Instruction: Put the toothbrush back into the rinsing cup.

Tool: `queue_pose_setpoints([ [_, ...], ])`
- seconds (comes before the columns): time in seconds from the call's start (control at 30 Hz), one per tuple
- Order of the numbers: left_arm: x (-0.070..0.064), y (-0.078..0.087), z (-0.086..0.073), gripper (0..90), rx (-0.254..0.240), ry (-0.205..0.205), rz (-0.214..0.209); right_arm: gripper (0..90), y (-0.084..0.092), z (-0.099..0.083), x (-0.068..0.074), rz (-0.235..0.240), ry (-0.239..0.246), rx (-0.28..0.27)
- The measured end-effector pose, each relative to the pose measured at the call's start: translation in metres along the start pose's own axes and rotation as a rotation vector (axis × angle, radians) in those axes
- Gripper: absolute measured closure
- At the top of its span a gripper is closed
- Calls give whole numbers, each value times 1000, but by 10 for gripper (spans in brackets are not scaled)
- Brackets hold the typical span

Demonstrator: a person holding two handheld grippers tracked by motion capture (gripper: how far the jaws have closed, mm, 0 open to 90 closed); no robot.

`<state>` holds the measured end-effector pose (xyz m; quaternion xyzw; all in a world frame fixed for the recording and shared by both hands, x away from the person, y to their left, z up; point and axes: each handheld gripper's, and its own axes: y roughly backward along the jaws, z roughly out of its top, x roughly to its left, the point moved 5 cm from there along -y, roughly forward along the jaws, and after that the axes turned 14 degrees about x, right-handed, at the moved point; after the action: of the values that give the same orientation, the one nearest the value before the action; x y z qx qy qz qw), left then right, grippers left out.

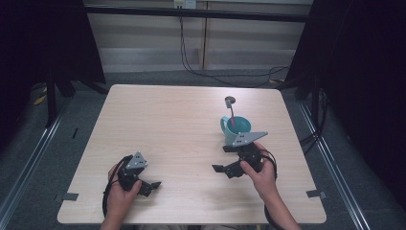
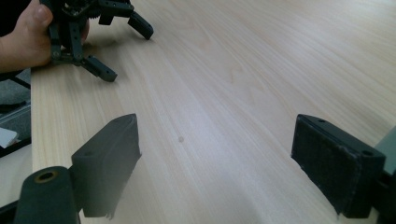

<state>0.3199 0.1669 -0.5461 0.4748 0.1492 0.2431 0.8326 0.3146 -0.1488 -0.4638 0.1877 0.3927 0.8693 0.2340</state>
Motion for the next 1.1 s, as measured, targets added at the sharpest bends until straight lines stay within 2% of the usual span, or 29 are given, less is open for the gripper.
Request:
queue_pose_setpoints([
  [1.1, 0, 0, 0, 0, 0, 0, 0, 147, -16, -34, 7, 25, 4, 22],
])
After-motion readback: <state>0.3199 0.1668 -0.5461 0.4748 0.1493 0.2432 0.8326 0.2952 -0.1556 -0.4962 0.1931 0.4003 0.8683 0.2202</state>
